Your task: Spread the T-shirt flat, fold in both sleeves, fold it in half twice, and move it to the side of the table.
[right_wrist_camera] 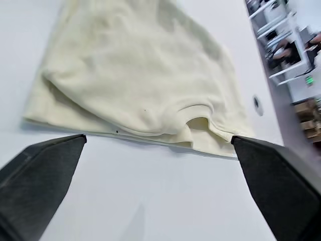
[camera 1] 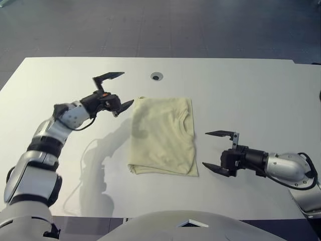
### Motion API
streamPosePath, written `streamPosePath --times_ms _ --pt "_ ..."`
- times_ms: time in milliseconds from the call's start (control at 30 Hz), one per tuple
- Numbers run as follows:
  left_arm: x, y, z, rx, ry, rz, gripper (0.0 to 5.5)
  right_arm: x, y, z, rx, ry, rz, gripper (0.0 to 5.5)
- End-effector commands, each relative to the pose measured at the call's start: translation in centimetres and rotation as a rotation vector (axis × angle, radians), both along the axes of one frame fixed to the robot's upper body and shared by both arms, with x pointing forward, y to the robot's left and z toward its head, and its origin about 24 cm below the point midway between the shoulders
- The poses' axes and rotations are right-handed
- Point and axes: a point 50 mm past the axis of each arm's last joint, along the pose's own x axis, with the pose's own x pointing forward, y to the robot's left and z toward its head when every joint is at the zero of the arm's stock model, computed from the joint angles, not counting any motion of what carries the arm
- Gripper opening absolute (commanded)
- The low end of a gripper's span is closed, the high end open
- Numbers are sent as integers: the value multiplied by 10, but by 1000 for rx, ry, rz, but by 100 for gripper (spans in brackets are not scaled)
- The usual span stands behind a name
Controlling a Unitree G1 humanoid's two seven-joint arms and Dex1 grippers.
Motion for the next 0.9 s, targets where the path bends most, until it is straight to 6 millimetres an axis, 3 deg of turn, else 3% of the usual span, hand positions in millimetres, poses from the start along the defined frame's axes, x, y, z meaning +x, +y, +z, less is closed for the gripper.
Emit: streamPosePath --times_ms 33,167,300,633,900 --pt "-54 16 -3 -29 41 -56 540 -15 -7 -15 -14 -93 33 537" --pt "-97 22 -18 74 108 -113 540 -30 -7 -32 -21 -126 73 537" --pt "-118 22 -30 165 156 -176 540 -37 -3 -46 -26 -143 100 537" --pt "-123 26 -50 361 211 -287 540 -34 9 -69 -33 -170 150 537" --pt "-112 8 -65 358 195 -329 540 -28 15 -83 -61 -201 184 537"
